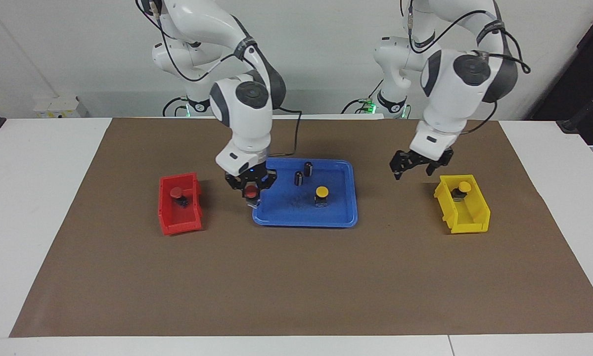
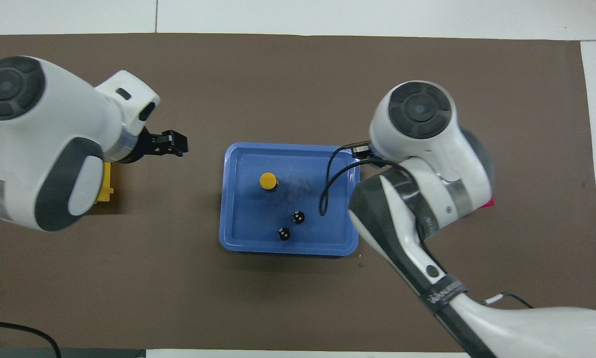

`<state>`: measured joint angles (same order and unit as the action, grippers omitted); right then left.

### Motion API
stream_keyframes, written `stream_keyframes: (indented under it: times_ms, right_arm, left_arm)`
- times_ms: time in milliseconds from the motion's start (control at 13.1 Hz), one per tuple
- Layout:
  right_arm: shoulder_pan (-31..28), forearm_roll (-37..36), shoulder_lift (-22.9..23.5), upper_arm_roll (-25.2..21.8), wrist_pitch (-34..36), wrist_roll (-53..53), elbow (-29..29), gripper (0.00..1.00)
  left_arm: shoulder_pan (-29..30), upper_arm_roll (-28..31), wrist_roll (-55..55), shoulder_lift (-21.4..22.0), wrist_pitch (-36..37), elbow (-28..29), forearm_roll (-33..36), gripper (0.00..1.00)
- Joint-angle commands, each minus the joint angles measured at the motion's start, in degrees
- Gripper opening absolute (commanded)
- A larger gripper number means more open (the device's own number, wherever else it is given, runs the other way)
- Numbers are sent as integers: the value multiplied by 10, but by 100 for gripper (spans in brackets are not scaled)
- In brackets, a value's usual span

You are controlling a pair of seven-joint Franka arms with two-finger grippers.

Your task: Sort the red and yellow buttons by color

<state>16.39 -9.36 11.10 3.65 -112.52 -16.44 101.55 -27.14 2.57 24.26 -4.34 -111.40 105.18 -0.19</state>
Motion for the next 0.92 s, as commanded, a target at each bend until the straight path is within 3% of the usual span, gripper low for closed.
stream_keyframes:
  times_ms: [0,306,535,765,841]
  right_arm:
    - [-71,0,-19,8,10,124,10,27]
    - [-134,1,-21,9,-13,237,27,27]
    - [-145,3,-52,9,-107,251,121,28]
    - [-155,3,-70,8,-162,271,181,28]
    - [-160,3,-72,8,-186,283,200,28]
  left_arm:
    - [-91,9,71,-41,-55,11,11,100]
    - [-140,9,74,-104,-127,7,-28,100]
    - [-150,9,74,-126,-147,6,-36,99]
    - [-150,9,74,-135,-150,7,-47,93]
    - [-150,9,75,-136,-149,9,-52,75]
